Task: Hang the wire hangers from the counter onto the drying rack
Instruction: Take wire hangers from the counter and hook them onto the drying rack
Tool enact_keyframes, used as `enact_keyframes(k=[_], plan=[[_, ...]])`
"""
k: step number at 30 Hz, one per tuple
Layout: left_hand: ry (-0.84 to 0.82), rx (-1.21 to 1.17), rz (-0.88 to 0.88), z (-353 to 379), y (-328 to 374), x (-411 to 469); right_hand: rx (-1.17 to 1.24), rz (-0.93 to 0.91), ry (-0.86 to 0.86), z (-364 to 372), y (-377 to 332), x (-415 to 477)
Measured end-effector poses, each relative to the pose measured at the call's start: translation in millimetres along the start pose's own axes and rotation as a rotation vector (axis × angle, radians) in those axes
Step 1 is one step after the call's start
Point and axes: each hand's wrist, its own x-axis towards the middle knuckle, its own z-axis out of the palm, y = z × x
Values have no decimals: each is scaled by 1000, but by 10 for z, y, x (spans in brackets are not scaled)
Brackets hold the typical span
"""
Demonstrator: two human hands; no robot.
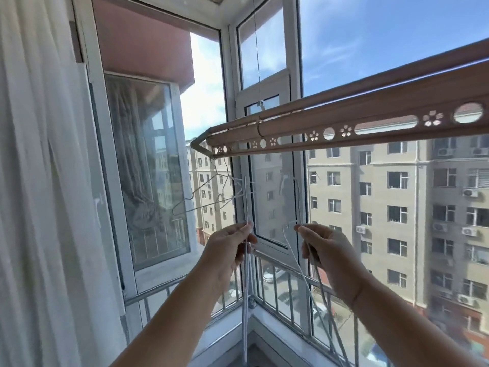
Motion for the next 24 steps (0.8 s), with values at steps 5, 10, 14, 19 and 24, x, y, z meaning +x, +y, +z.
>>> enact_keyframes(k=[5,10,14,19,24], plan=[[-3,-41,28,-83,90,720,0,-35,-27,185,83,659],[-32,-112,49,-157,173,1284,-41,-72,-55,420,72,1261],[-43,-143,59,-211,181,1675,-64,-71,-58,589,58,1650],[-83,-197,75,-266,203,2099,-108,-81,-31,767,60,2003],[-156,-216,121,-316,250,2475,-146,-111,29,944,86,2301]])
